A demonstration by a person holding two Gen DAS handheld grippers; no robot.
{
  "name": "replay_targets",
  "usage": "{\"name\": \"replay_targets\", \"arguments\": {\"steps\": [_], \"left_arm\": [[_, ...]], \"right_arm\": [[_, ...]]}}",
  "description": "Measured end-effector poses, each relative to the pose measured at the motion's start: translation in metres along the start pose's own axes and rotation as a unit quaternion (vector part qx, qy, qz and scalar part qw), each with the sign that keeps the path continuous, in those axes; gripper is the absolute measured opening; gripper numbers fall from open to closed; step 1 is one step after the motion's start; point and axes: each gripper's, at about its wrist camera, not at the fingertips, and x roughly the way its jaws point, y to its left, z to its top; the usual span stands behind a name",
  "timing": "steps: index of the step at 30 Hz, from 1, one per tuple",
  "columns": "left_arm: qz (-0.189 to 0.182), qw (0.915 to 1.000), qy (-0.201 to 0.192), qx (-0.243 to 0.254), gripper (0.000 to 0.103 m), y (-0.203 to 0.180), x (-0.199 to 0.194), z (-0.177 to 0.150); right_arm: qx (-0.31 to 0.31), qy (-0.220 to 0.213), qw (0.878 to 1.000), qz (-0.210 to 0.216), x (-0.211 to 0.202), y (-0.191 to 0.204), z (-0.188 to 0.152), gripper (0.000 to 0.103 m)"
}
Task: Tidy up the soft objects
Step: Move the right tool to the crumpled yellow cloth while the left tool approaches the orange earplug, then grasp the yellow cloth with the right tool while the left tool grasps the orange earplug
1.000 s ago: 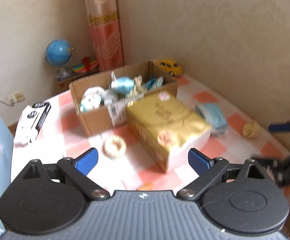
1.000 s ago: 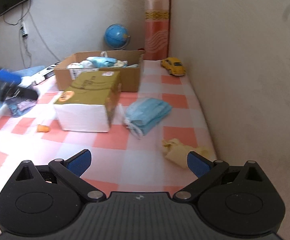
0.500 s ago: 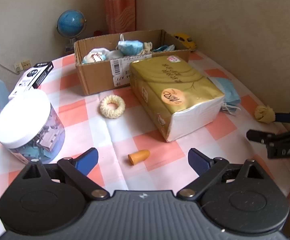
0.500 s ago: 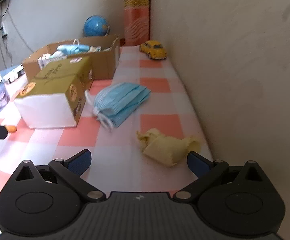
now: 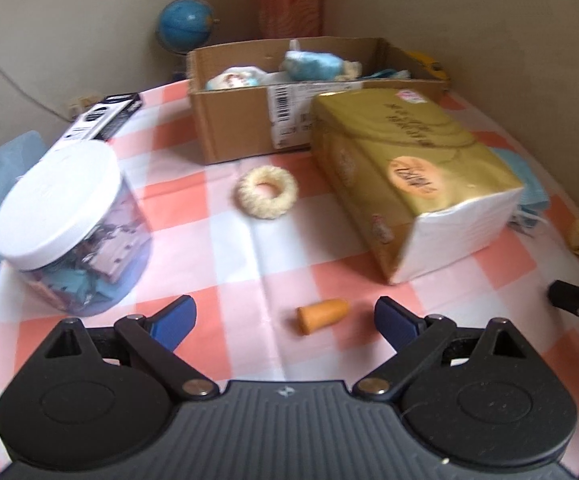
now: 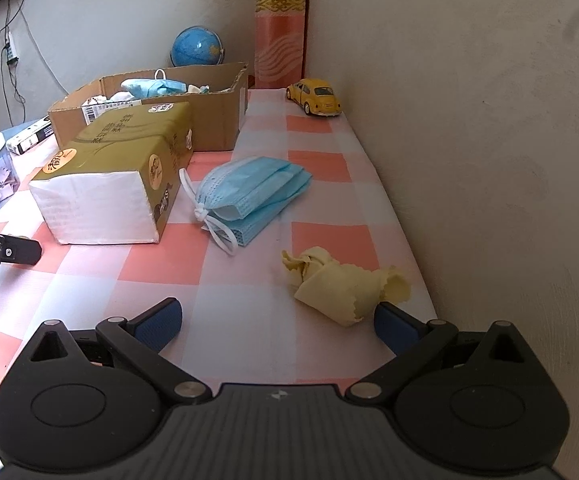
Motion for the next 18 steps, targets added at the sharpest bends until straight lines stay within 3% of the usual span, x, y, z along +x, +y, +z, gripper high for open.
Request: {"name": "replay_targets", "arguments": {"steps": [4, 9, 12, 15, 18], "left_arm": [[0.010, 0.9999, -0.009, -0.007, 0.087, -0.002, -0.004, -0.003], [0.004, 0.9996, -0.011, -0.027, 0.053, -0.009, -0.012, -0.006], [0.013, 0.9996, -0.016, -0.017, 0.038, -0.018, -0.015, -0.006], [0.012, 0.9996, -0.015, -0.020, 0.029, -0.024, -0.017, -0.006], [0.011, 0.9997, -0.016, -0.016, 0.027, -0.029, -0.017, -0.006]], "right_arm": [[0.003, -0.007, 1.000, -0.004, -0.001, 0.000, -0.002, 0.103], [0.005, -0.022, 1.000, -0.008, -0.003, 0.001, -0.008, 0.103], [0.005, -0.021, 1.000, -0.009, -0.003, 0.002, -0.008, 0.103], [0.004, -0.022, 1.000, -0.007, -0.004, 0.001, -0.008, 0.103], [0.004, -0.025, 1.000, -0.007, -0.004, 0.001, -0.009, 0.103]]}}
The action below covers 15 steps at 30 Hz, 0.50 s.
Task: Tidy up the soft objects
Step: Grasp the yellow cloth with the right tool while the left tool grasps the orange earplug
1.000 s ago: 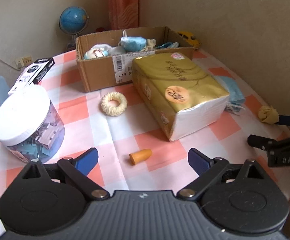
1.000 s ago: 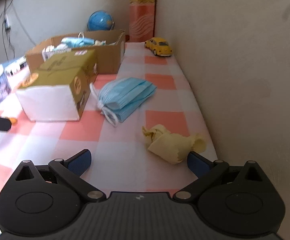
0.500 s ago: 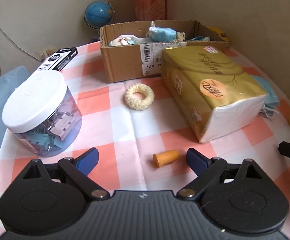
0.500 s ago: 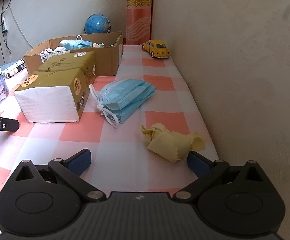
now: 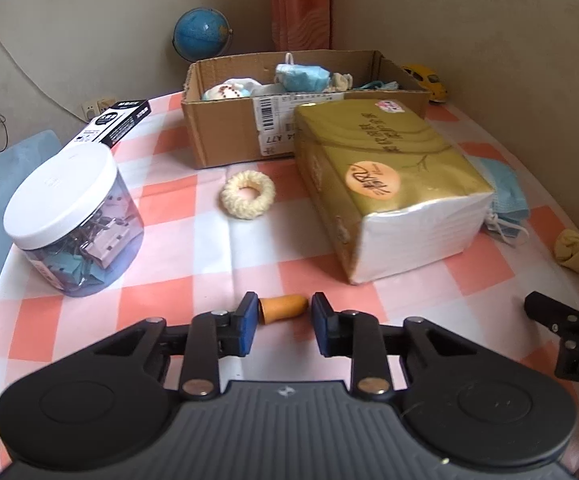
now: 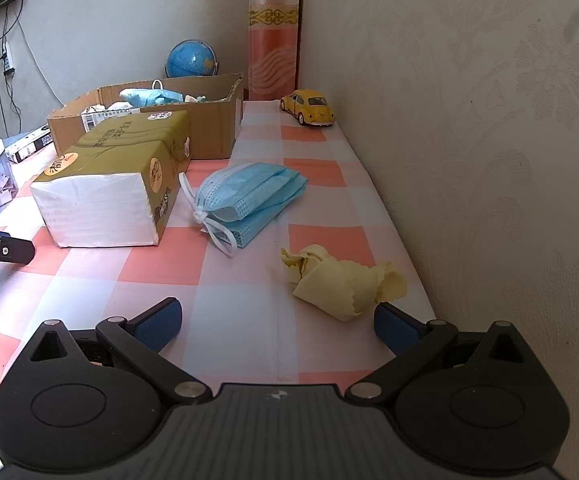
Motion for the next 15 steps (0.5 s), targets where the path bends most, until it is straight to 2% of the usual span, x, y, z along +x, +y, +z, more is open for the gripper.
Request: {"name": "replay_targets", "arguments": {"steps": [15], "left_arm": [[-0.013, 0.9995, -0.008, 0.028, 0.025, -0.0031, -0.0011, -0.0019]], "right_arm": [[-0.020, 0.002, 0.999, 0.025, 0.0052, -0.0013, 0.0058, 0.103]]}}
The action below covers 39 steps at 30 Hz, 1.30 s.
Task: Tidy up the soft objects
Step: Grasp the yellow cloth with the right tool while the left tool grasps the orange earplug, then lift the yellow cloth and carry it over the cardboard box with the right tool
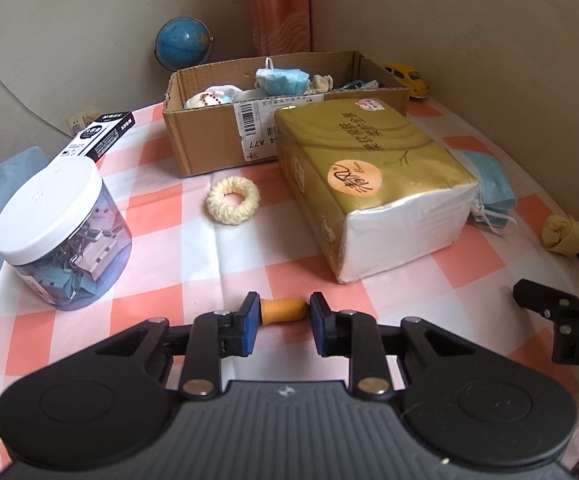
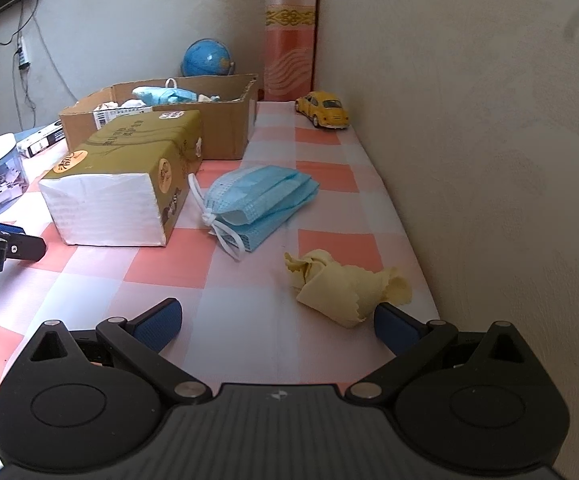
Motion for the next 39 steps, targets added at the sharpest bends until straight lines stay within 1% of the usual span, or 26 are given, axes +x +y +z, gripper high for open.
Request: {"name": "replay_targets", "arguments": {"steps": [4, 7, 9, 11, 12, 14, 15, 17, 18, 19, 20, 23, 33, 39], "left_arm": [[-0.007, 1.0000, -0.001, 0.000, 0.025, 0.001, 0.001, 0.000], [-0.013, 0.9999, 0.000, -0.002, 0.025, 0.004, 0.002, 0.001], [-0.016, 0.9999, 0.000, -0.002, 0.025, 0.005, 0.002, 0.001], [-0.019, 0.9998, 0.000, -0.002, 0.025, 0.006, 0.003, 0.001], [-0.020, 0.9998, 0.000, -0.002, 0.025, 0.006, 0.003, 0.002], [-0.022, 0.9998, -0.001, -0.001, 0.025, 0.006, 0.003, 0.001], [-0.022, 0.9997, -0.001, 0.000, 0.025, 0.006, 0.003, 0.001], [-0.024, 0.9997, -0.002, 0.003, 0.025, 0.006, 0.002, 0.001], [-0.025, 0.9997, -0.002, 0.004, 0.025, 0.007, 0.002, 0.001], [-0.026, 0.9997, -0.002, 0.005, 0.025, 0.007, 0.002, 0.001], [-0.027, 0.9996, -0.001, 0.007, 0.025, 0.007, 0.002, 0.001], [-0.032, 0.9994, 0.000, 0.010, 0.025, 0.008, 0.002, 0.001], [-0.065, 0.9971, 0.012, 0.039, 0.024, 0.016, -0.008, 0.000], [-0.078, 0.9950, 0.008, 0.062, 0.024, 0.024, -0.023, 0.001]], "right_arm": [[-0.016, 0.000, 1.000, 0.013, 0.005, 0.003, 0.005, 0.103], [-0.024, 0.001, 1.000, 0.003, 0.010, 0.003, 0.011, 0.103], [-0.025, 0.002, 1.000, 0.002, 0.010, 0.001, 0.014, 0.098], [-0.023, 0.001, 1.000, 0.000, 0.008, -0.001, 0.016, 0.087], [-0.022, 0.004, 1.000, -0.001, 0.008, -0.002, 0.016, 0.084], [-0.018, 0.005, 1.000, -0.006, 0.006, -0.003, 0.017, 0.075], [-0.017, 0.006, 1.000, -0.008, 0.005, -0.004, 0.017, 0.073], [-0.015, 0.007, 1.000, -0.015, 0.002, -0.005, 0.017, 0.060], [-0.015, 0.008, 1.000, -0.020, 0.002, -0.005, 0.018, 0.057], [-0.016, 0.008, 1.000, -0.024, 0.001, -0.005, 0.019, 0.050], [-0.014, 0.006, 0.999, -0.028, 0.000, -0.006, 0.020, 0.049], [-0.008, 0.004, 0.999, -0.037, -0.003, -0.008, 0.022, 0.045], [-0.031, -0.001, 0.999, -0.040, -0.024, 0.001, 0.028, 0.045], [-0.041, -0.005, 0.999, -0.035, -0.040, 0.008, 0.031, 0.045]]}}
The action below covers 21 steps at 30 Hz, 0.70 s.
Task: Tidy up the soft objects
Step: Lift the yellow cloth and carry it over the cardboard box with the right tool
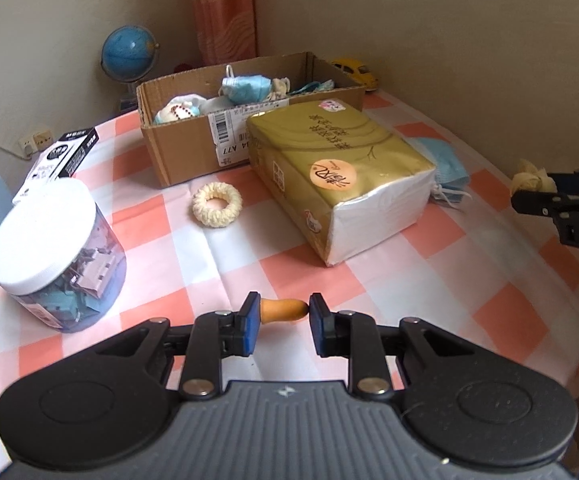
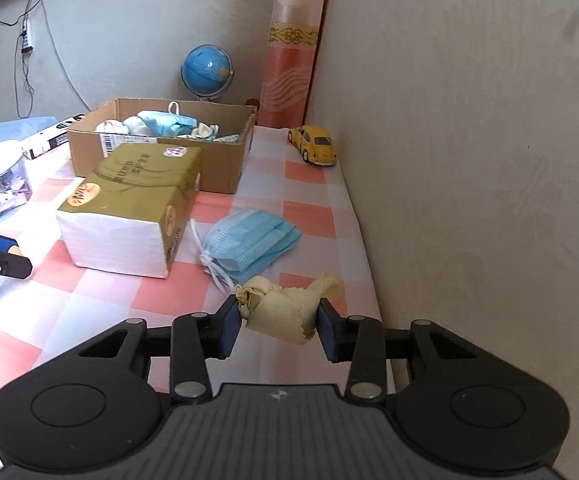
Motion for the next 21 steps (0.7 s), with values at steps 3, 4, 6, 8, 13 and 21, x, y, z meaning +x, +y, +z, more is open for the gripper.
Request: {"name": "replay_targets", "arguments": {"steps": [3, 4, 6, 8, 13, 21], "left_arm": [[-0.015, 0.9999, 0.004, 0.006, 0.024, 0.003, -0.008, 0.000], [-0.019, 0.9998, 0.006, 0.008, 0.024, 0.003, -0.011, -0.001], [-0.024, 0.9996, 0.005, 0.013, 0.024, 0.005, -0.016, -0.001], [-0.027, 0.9994, 0.001, 0.019, 0.024, 0.006, -0.022, -0.002], [-0.037, 0.9991, -0.009, 0.021, 0.024, 0.012, -0.033, -0.003], [-0.048, 0.9983, -0.026, 0.024, 0.024, 0.025, -0.043, 0.001]], "right_arm": [[-0.005, -0.001, 1.000, 0.007, -0.008, 0.003, 0.002, 0.045], [-0.007, -0.001, 1.000, 0.011, -0.011, 0.004, 0.002, 0.045], [-0.010, -0.004, 1.000, 0.018, -0.016, 0.004, 0.004, 0.045], [-0.015, -0.005, 1.000, 0.025, -0.022, 0.006, 0.007, 0.045], [-0.027, -0.012, 0.999, 0.042, -0.029, 0.010, 0.024, 0.045], [-0.054, -0.032, 0.996, 0.064, -0.017, 0.021, 0.071, 0.045]]}}
